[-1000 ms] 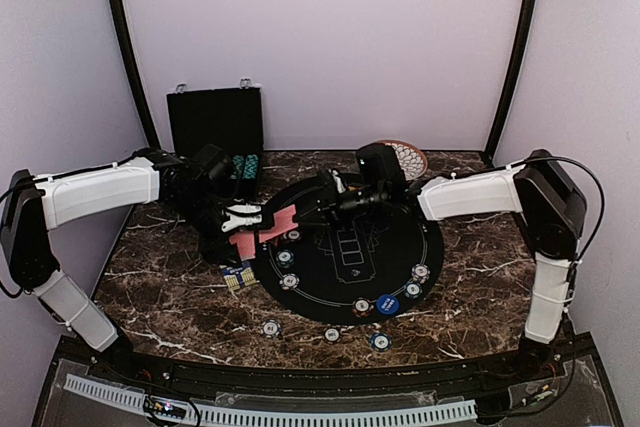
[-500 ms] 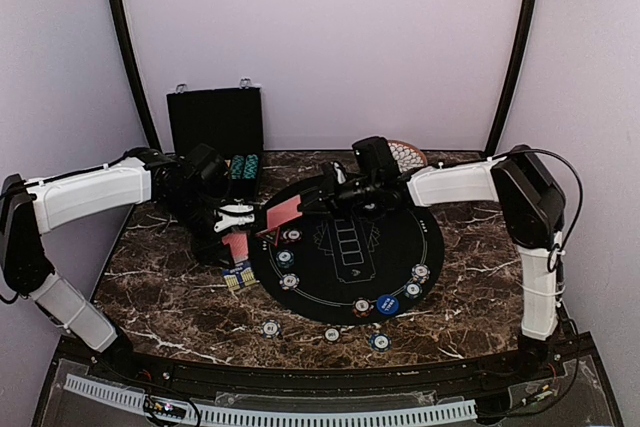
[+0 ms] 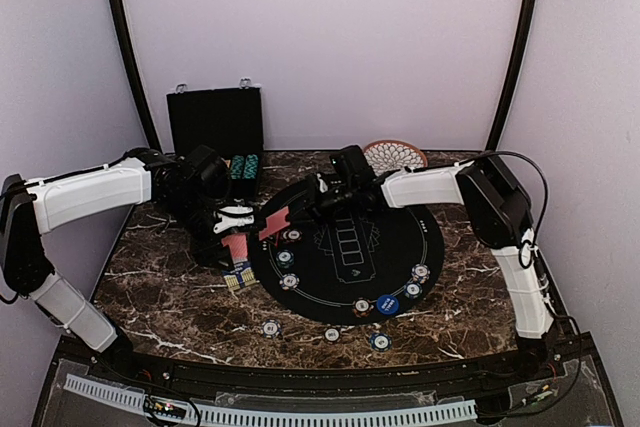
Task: Distribute texas hold em gaming equipment
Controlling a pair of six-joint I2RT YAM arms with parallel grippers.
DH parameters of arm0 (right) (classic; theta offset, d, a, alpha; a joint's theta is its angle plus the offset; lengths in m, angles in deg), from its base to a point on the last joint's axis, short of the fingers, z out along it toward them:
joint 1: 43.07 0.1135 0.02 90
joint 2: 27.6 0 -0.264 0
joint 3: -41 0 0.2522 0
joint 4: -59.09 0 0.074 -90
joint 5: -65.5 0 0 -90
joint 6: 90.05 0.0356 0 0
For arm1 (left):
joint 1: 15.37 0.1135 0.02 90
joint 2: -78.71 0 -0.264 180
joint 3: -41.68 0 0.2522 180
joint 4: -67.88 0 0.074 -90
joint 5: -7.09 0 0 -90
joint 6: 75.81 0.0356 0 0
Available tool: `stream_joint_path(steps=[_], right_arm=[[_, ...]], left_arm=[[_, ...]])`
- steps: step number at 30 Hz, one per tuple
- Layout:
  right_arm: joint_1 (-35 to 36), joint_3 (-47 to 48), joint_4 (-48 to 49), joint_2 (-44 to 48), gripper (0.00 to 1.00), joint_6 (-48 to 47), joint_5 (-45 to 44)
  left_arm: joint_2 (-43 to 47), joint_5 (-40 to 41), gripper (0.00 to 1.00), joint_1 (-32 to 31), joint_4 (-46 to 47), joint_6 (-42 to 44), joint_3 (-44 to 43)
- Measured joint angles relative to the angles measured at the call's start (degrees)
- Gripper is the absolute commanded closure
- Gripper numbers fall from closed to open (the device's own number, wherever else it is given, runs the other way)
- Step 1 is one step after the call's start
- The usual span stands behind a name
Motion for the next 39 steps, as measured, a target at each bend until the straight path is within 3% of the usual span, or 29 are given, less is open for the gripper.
stream_joint_path(steps=[15, 25, 33, 39], right_arm=[[0.83, 4.26, -7.80, -2.73, 0.99, -3.78, -4.52], [0.87, 3.89, -12.33, -1.81, 0.61, -7.61, -10.38], [0.90, -3.39, -10.86, 6.95, 0.29, -8.33, -13.51], [1.81, -12.72, -2.99, 15.87, 0.17, -6.27, -13.14]], left_arm=[[0.00, -0.50, 0.79, -0.02, 0.00, -0.04, 0.00], [0.00, -0.76, 0.79, -0.02, 0.02, -0.20, 0.00], [0.00, -1.09, 0.79, -0.02, 0.02, -0.55, 0.00], [0.00, -1.36, 0.79, -0.02, 0.04, -0.90, -0.04]])
